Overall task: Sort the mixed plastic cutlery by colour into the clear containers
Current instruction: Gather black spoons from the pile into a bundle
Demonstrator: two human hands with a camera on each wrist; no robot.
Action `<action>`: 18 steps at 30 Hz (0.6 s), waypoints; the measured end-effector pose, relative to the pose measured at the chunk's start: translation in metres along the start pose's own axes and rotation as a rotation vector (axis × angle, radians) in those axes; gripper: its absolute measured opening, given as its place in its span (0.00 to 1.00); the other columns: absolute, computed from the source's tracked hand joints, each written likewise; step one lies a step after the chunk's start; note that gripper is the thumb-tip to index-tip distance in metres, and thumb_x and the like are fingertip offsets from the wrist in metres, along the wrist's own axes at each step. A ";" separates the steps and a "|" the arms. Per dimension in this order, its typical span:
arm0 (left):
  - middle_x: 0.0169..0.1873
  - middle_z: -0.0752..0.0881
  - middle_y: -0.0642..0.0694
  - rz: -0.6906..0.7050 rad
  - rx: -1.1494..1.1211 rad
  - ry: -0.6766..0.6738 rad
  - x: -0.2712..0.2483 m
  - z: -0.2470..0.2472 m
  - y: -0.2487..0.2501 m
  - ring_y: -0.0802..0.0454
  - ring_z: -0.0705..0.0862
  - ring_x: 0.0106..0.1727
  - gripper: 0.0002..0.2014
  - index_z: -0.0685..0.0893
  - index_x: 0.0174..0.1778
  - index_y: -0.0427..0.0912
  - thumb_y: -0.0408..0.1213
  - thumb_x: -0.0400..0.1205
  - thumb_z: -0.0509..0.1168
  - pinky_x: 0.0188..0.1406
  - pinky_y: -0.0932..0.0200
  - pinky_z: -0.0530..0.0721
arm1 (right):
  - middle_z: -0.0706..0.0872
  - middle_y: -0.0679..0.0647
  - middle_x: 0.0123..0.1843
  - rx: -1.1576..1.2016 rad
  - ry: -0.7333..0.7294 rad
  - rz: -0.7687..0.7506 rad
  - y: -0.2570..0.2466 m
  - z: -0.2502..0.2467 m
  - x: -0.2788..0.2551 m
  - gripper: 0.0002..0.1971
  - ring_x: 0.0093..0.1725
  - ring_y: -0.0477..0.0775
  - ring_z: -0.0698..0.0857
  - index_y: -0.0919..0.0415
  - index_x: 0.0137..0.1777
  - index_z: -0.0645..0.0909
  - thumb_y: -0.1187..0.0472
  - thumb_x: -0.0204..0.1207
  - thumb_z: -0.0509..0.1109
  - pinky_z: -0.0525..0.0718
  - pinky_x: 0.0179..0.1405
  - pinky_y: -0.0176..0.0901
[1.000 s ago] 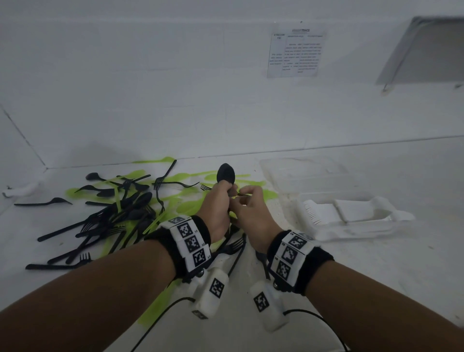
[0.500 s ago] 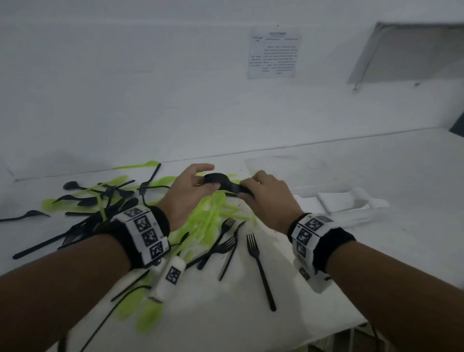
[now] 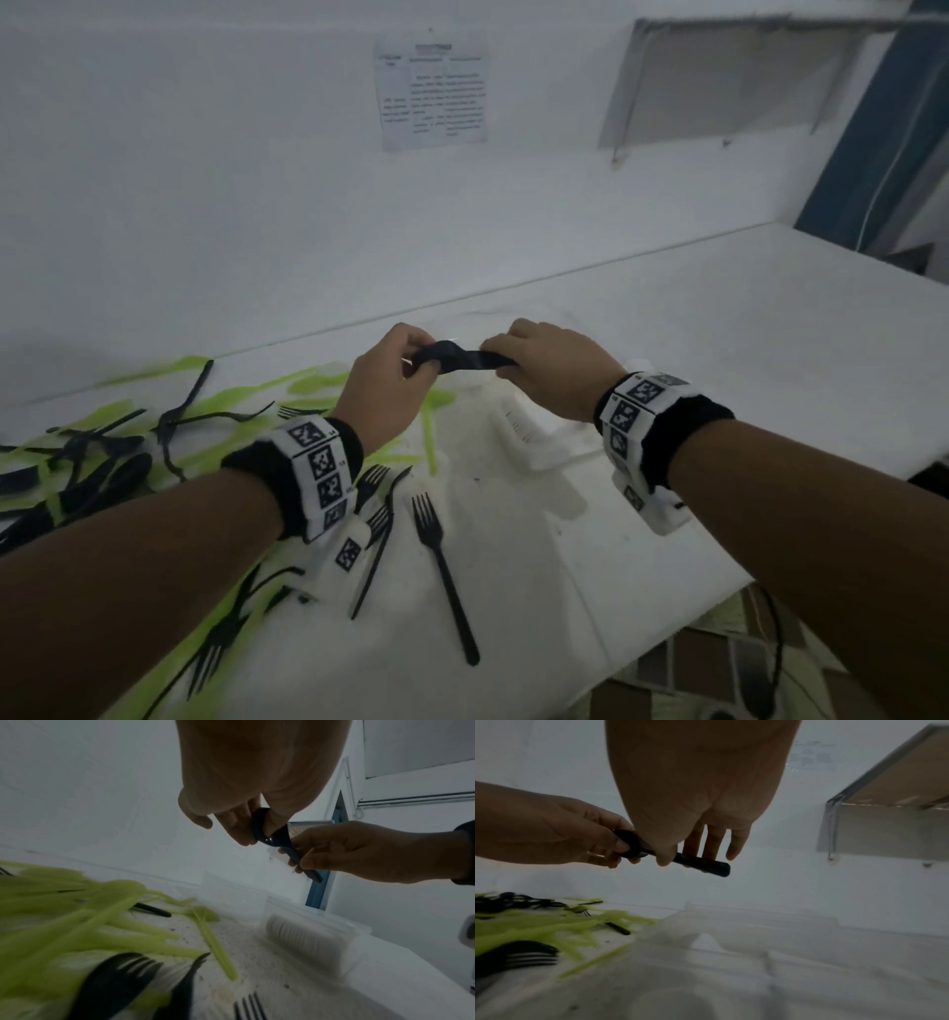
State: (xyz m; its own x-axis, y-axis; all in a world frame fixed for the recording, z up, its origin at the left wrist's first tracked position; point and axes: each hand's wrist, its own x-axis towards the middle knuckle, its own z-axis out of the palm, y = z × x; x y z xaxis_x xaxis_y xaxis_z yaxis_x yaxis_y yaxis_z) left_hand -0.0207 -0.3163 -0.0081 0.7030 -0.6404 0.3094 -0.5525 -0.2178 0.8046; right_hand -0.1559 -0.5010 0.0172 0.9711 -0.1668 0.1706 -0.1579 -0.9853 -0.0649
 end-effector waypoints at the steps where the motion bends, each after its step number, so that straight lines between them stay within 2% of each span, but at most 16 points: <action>1: 0.46 0.89 0.56 -0.010 0.007 0.002 0.009 0.007 0.001 0.56 0.86 0.42 0.07 0.82 0.51 0.55 0.37 0.84 0.69 0.35 0.49 0.87 | 0.79 0.51 0.60 -0.008 -0.011 0.000 0.012 -0.001 0.004 0.15 0.54 0.58 0.81 0.48 0.73 0.77 0.54 0.89 0.60 0.83 0.49 0.57; 3: 0.46 0.89 0.57 -0.034 0.036 0.011 0.026 0.022 0.002 0.58 0.84 0.37 0.06 0.82 0.52 0.55 0.38 0.84 0.68 0.33 0.55 0.81 | 0.79 0.51 0.59 -0.020 -0.033 -0.012 0.036 -0.004 0.015 0.14 0.54 0.57 0.81 0.48 0.72 0.78 0.55 0.90 0.60 0.84 0.48 0.56; 5: 0.46 0.88 0.58 -0.056 0.108 -0.001 0.044 0.035 0.005 0.59 0.82 0.36 0.06 0.81 0.54 0.54 0.39 0.84 0.68 0.35 0.56 0.77 | 0.79 0.51 0.58 -0.011 -0.059 -0.025 0.061 -0.005 0.030 0.13 0.54 0.57 0.81 0.49 0.70 0.79 0.55 0.89 0.61 0.83 0.49 0.55; 7: 0.46 0.88 0.60 -0.018 0.294 -0.034 0.063 0.047 0.007 0.55 0.83 0.44 0.06 0.81 0.56 0.53 0.41 0.84 0.68 0.47 0.53 0.78 | 0.79 0.51 0.57 0.005 -0.101 -0.040 0.087 -0.005 0.045 0.12 0.53 0.57 0.81 0.49 0.68 0.80 0.55 0.89 0.62 0.81 0.47 0.52; 9: 0.44 0.87 0.60 0.105 0.534 -0.032 0.082 0.057 0.008 0.50 0.81 0.45 0.07 0.81 0.55 0.52 0.44 0.83 0.66 0.58 0.46 0.78 | 0.79 0.51 0.55 0.012 -0.139 -0.068 0.112 -0.004 0.060 0.11 0.52 0.58 0.81 0.50 0.66 0.82 0.56 0.88 0.63 0.78 0.44 0.50; 11: 0.42 0.88 0.57 0.168 0.705 -0.036 0.100 0.064 0.009 0.47 0.80 0.41 0.08 0.81 0.53 0.51 0.46 0.80 0.65 0.58 0.41 0.78 | 0.79 0.51 0.54 0.008 -0.162 -0.105 0.131 -0.003 0.076 0.10 0.51 0.58 0.82 0.50 0.64 0.82 0.57 0.88 0.63 0.77 0.43 0.49; 14: 0.44 0.87 0.54 0.096 0.819 -0.051 0.122 0.071 0.010 0.43 0.80 0.49 0.07 0.81 0.53 0.50 0.44 0.81 0.67 0.60 0.42 0.75 | 0.79 0.51 0.54 -0.023 -0.216 -0.153 0.149 -0.003 0.103 0.09 0.52 0.58 0.83 0.51 0.62 0.82 0.56 0.89 0.62 0.77 0.44 0.49; 18: 0.49 0.83 0.47 0.027 0.868 -0.104 0.136 0.076 0.002 0.39 0.76 0.54 0.08 0.80 0.56 0.45 0.41 0.82 0.66 0.56 0.43 0.75 | 0.79 0.50 0.51 -0.039 -0.287 -0.215 0.158 0.004 0.136 0.09 0.53 0.59 0.83 0.51 0.61 0.84 0.57 0.88 0.63 0.77 0.45 0.49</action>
State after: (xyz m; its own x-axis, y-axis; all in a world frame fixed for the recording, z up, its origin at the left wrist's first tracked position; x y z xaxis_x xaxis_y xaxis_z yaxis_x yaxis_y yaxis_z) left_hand 0.0400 -0.4603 -0.0034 0.6639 -0.7080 0.2406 -0.7438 -0.6586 0.1143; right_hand -0.0476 -0.6791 0.0267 0.9927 0.0563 -0.1069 0.0546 -0.9983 -0.0191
